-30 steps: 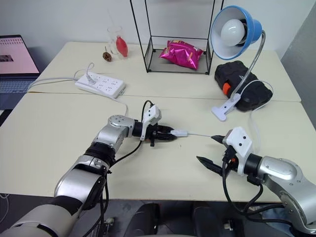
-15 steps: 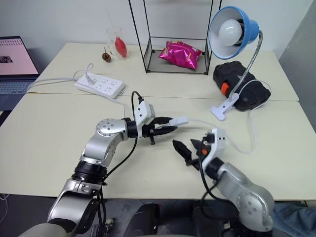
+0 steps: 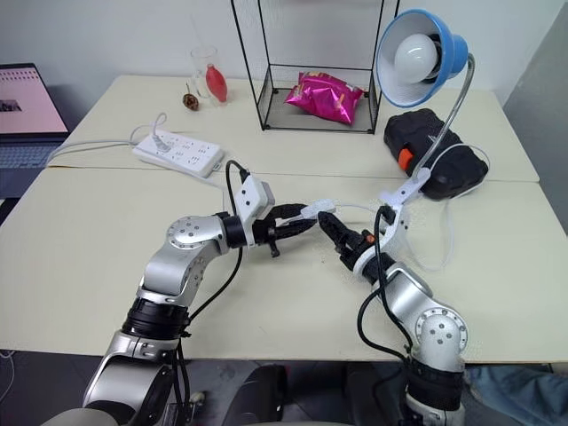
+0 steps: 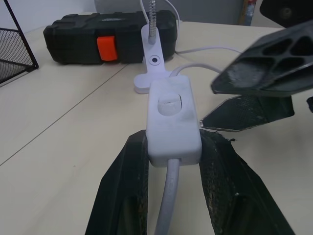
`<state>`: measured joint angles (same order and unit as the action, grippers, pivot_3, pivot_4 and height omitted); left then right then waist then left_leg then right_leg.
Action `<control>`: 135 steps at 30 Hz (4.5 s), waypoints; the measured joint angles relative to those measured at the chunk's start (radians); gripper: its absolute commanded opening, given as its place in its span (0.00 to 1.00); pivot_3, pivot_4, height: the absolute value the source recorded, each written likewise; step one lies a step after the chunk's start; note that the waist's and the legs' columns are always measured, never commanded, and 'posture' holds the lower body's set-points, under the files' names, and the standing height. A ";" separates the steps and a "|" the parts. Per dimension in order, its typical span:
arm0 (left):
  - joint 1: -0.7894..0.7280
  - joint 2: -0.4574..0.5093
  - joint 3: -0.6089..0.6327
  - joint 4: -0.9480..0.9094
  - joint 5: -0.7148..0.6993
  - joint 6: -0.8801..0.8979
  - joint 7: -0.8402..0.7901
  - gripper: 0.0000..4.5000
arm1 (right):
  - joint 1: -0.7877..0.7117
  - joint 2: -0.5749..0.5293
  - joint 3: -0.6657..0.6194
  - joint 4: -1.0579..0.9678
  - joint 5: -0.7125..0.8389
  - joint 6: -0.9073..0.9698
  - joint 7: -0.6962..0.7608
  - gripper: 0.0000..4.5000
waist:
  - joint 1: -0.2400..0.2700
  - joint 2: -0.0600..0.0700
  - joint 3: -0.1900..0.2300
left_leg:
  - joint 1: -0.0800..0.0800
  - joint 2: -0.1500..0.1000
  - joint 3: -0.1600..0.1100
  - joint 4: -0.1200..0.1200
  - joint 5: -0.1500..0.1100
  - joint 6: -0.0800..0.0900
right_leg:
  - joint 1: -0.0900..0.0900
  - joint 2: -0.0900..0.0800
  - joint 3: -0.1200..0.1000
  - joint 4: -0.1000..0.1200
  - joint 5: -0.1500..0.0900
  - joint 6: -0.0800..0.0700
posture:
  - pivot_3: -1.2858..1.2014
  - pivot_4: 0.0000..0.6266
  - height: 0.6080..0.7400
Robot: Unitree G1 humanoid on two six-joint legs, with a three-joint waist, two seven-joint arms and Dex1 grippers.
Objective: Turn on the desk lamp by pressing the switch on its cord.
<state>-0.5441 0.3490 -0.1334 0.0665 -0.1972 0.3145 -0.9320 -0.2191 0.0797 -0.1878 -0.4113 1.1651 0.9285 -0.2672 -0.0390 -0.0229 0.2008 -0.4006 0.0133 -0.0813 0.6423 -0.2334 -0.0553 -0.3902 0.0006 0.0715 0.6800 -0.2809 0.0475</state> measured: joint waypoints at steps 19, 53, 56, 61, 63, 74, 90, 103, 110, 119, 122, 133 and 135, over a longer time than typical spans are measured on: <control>0.001 0.003 -0.008 -0.021 -0.037 0.050 0.004 0.25 | -0.032 0.003 0.054 0.065 0.096 -0.085 -0.026 1.00 | -0.003 0.000 0.000 | 0.000 0.000 0.000 0.000 0.000 0.000 | 0.000 0.000 0.000 0.000 0.000 0.000 | 0.52 0.24 1.00; 0.001 0.020 -0.015 -0.021 -0.040 0.045 0.004 0.25 | -0.038 0.003 0.080 0.101 0.150 -0.109 -0.038 0.28 | -0.004 0.000 0.000 | 0.000 0.000 0.000 -0.003 0.000 0.000 | -0.001 0.000 0.000 -0.001 -0.002 -0.002 | 0.52 0.24 1.00; 0.001 0.019 -0.017 -0.021 -0.040 0.044 0.005 0.24 | -0.038 0.003 0.081 0.101 0.158 -0.117 -0.026 0.42 | -0.004 0.000 0.000 | 0.000 0.000 0.000 -0.003 0.000 0.000 | -0.001 0.000 0.000 -0.001 -0.002 -0.002 | 0.52 0.24 1.00; 0.001 0.019 -0.018 -0.021 -0.040 0.044 0.005 0.24 | -0.039 0.003 0.081 0.101 0.179 -0.130 -0.022 0.71 | -0.005 0.000 0.000 | 0.000 0.000 0.000 -0.003 0.000 0.000 | -0.001 0.000 0.000 -0.001 -0.002 -0.002 | 0.52 0.24 1.00; 0.001 0.019 -0.018 -0.021 -0.040 0.044 0.005 0.24 | -0.042 0.003 0.081 0.101 0.185 -0.136 -0.025 0.72 | -0.005 0.000 0.000 | 0.000 0.000 0.000 -0.003 0.000 0.000 | -0.001 0.000 0.000 -0.001 -0.002 -0.002 | 0.52 0.24 1.00; 0.001 0.019 -0.021 -0.021 -0.040 0.043 0.005 0.24 | -0.059 0.007 0.083 0.113 0.185 -0.155 -0.042 0.72 | -0.005 0.000 0.000 | 0.000 0.000 0.000 -0.004 0.000 0.000 | -0.002 0.000 0.000 -0.001 -0.002 -0.002 | 0.52 0.24 1.00; 0.001 0.018 -0.026 -0.021 -0.040 0.039 0.007 0.24 | -0.059 0.007 0.089 0.132 0.192 -0.159 -0.066 0.30 | -0.005 0.000 0.000 | -0.002 0.000 0.001 -0.008 0.000 0.000 | -0.005 0.000 0.000 -0.001 -0.002 -0.003 | 0.52 0.24 1.00; 0.000 0.019 -0.024 -0.021 -0.044 0.027 0.009 0.24 | -0.055 0.007 0.088 0.134 0.194 -0.166 -0.065 0.13 | -0.006 0.000 0.000 | -0.002 0.000 0.001 -0.009 0.000 0.000 | -0.006 0.000 0.000 -0.001 -0.002 -0.003 | 0.52 0.24 1.00; -0.001 0.018 -0.024 -0.021 -0.045 0.027 0.011 0.24 | -0.055 0.007 0.088 0.135 0.194 -0.168 -0.062 0.13 | -0.006 0.000 0.000 | -0.002 0.000 0.001 -0.009 0.000 0.000 | -0.006 0.000 0.000 -0.001 -0.002 -0.003 | 0.52 0.24 1.00; -0.001 0.011 -0.024 -0.021 -0.044 0.027 0.027 0.24 | -0.055 0.007 0.090 0.137 0.215 -0.177 -0.039 0.51 | -0.006 0.000 0.000 | -0.002 0.000 0.001 -0.009 0.000 0.000 | -0.006 0.000 0.000 -0.001 -0.002 -0.003 | 0.52 0.24 1.00; -0.001 0.010 -0.024 -0.021 -0.044 0.027 0.028 0.24 | -0.055 0.006 0.091 0.137 0.224 -0.177 -0.034 0.64 | -0.006 0.000 0.000 | -0.002 0.000 0.001 -0.009 0.000 0.000 | -0.006 0.000 0.000 -0.001 -0.002 -0.003 | 0.52 0.24 1.00; -0.004 0.011 -0.024 -0.021 -0.043 0.027 0.027 0.24 | -0.028 -0.113 0.125 0.092 0.206 -0.126 0.021 1.00 | -0.005 0.000 0.000 | -0.002 0.000 0.001 -0.009 0.000 0.000 | -0.006 -0.001 0.000 -0.001 -0.002 -0.004 | 0.52 0.24 1.00; -0.004 0.018 -0.024 -0.020 -0.043 0.026 0.026 0.24 | -0.006 -0.205 0.153 0.048 0.148 -0.097 0.064 1.00 | -0.005 0.000 0.000 | -0.002 0.000 0.001 -0.009 0.000 0.000 | -0.006 -0.001 0.000 -0.002 -0.002 -0.003 | 0.52 0.24 1.00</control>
<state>-0.5484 0.3671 -0.1576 0.0463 -0.2405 0.3404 -0.9062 -0.2254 -0.1256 -0.0349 -0.3632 1.3133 0.8316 -0.2031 -0.0442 -0.0229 0.2010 -0.4028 0.0129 -0.0804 0.6330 -0.2334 -0.0553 -0.3961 -0.0003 0.0718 0.6783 -0.2829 0.0443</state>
